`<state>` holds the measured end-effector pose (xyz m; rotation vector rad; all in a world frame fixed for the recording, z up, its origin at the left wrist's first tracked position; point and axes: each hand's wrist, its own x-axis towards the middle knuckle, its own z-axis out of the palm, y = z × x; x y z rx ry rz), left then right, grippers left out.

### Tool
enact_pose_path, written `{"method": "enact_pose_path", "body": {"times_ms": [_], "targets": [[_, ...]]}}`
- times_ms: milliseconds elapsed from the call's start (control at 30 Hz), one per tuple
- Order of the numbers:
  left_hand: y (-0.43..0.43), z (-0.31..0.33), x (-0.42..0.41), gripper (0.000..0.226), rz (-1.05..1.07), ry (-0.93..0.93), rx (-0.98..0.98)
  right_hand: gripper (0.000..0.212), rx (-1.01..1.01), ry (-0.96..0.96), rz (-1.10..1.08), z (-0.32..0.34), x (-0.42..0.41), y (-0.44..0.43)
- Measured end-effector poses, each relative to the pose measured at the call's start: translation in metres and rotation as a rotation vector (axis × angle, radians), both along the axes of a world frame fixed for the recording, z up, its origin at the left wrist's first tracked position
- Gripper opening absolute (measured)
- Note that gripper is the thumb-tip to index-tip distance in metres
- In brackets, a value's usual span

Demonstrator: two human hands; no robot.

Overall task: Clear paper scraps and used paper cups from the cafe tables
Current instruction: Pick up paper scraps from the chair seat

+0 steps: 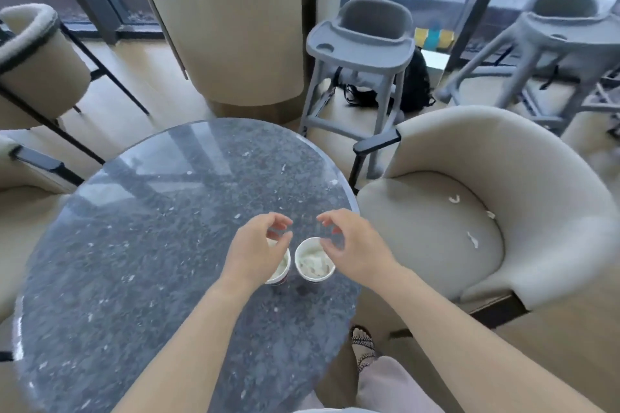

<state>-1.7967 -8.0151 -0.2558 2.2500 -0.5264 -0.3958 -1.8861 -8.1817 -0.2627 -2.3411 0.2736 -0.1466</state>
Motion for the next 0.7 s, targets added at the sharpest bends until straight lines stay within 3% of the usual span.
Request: {"method": "enact_pose_path", "body": {"times_ms": [367,700], "targets": [[-0.106,-0.003,-0.035,0.006,-0.427,-0.03,-0.071,0.027,-0.035,0.02,-0.373,0.002,-0.088,-0.06],[-0.228,-0.012,-0.066,0.011,-0.629,0.001,-0.032,0.027,-0.005,0.082,-0.51,-0.013,-0.13,-0.158]]}}
